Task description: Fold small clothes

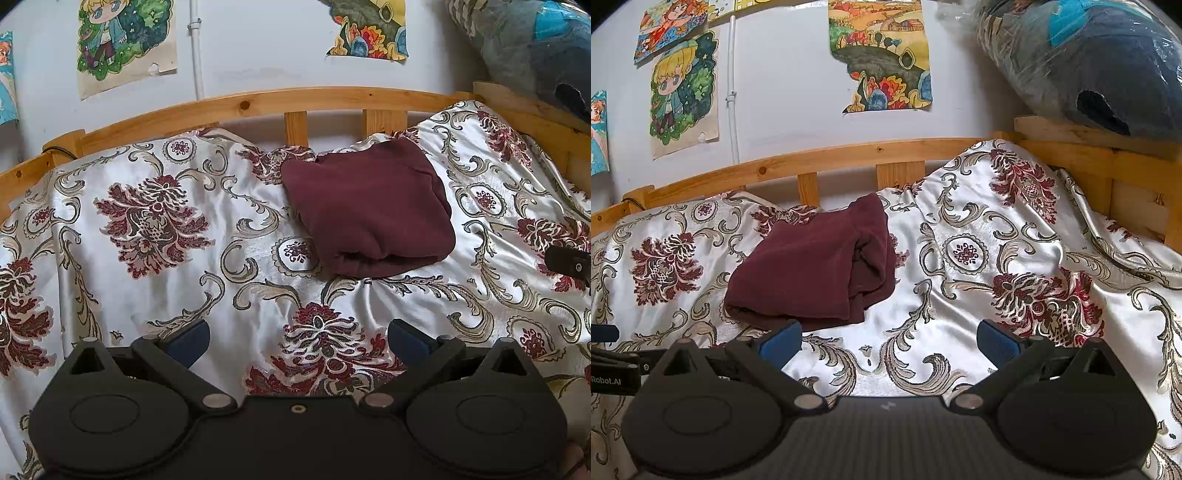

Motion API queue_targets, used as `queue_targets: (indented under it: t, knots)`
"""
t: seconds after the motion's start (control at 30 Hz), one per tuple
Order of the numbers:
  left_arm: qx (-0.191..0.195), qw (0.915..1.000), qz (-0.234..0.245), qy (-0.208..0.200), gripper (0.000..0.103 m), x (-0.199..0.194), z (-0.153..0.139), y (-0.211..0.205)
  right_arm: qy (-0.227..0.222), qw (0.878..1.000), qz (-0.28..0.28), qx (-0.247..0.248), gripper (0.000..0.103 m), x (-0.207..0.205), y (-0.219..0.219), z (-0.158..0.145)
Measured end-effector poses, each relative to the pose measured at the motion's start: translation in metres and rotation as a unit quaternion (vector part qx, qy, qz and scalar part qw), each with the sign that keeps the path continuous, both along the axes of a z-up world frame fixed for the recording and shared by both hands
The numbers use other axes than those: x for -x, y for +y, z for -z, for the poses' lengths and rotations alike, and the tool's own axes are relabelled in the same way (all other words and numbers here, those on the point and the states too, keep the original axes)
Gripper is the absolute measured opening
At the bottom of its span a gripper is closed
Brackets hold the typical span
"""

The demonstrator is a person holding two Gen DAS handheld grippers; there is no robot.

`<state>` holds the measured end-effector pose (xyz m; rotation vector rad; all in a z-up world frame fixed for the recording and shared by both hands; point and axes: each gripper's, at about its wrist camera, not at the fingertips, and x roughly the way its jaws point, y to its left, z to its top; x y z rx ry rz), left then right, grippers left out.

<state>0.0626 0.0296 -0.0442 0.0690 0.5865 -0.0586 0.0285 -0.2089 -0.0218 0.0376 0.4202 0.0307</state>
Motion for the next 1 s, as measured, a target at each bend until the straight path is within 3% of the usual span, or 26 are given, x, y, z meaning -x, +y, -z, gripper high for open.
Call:
queue_targets:
  t: [0.33,1.0]
  knots:
    - [-0.030,0.9983,-0.014,0.049,0.102,-0.0074,0.0019,-0.0006,0.007,1.000,0.000,-0.006,0.103,-0.0003,0.0011,0.0040]
    - [-0.032,0.9982,-0.006,0.051,0.102,-0.0061,0.0008,-0.0016,0.020,1.000,-0.003,-0.008,0.103,-0.0023,0.0038,0.0060]
